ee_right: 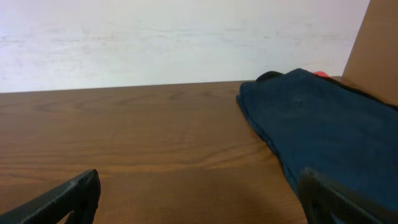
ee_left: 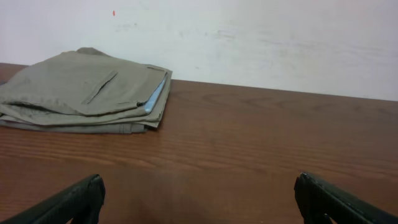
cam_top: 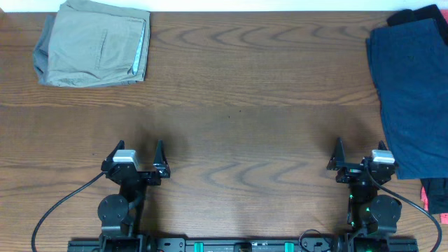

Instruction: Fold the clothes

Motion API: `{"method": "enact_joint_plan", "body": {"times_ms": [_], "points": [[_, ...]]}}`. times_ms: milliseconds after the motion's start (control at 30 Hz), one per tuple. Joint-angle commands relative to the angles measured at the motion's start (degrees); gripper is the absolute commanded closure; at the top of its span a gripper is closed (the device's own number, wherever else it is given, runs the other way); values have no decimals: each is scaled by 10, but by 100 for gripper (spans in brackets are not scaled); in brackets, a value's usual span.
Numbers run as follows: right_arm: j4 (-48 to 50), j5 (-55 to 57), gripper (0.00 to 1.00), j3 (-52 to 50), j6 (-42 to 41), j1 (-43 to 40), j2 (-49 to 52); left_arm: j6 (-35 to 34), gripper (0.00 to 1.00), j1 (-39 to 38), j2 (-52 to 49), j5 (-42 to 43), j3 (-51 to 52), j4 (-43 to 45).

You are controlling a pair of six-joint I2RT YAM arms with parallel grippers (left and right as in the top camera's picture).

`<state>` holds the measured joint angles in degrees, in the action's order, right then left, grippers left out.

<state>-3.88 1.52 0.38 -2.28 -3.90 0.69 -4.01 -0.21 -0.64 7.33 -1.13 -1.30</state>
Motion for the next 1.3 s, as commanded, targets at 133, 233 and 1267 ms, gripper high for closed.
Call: {"method": "enact_joint_plan", "body": {"times_ms": [133,233,1267], "points": [[-2,8,1,-1,9,-2,-2,8,2,2,-1,10,9,-21],[-2,8,1,-1,9,-2,-2,8,2,2,-1,10,9,-21],[35,-546,1,-1,-450,-2,-2,8,2,2,-1,10,9,-21]]}}
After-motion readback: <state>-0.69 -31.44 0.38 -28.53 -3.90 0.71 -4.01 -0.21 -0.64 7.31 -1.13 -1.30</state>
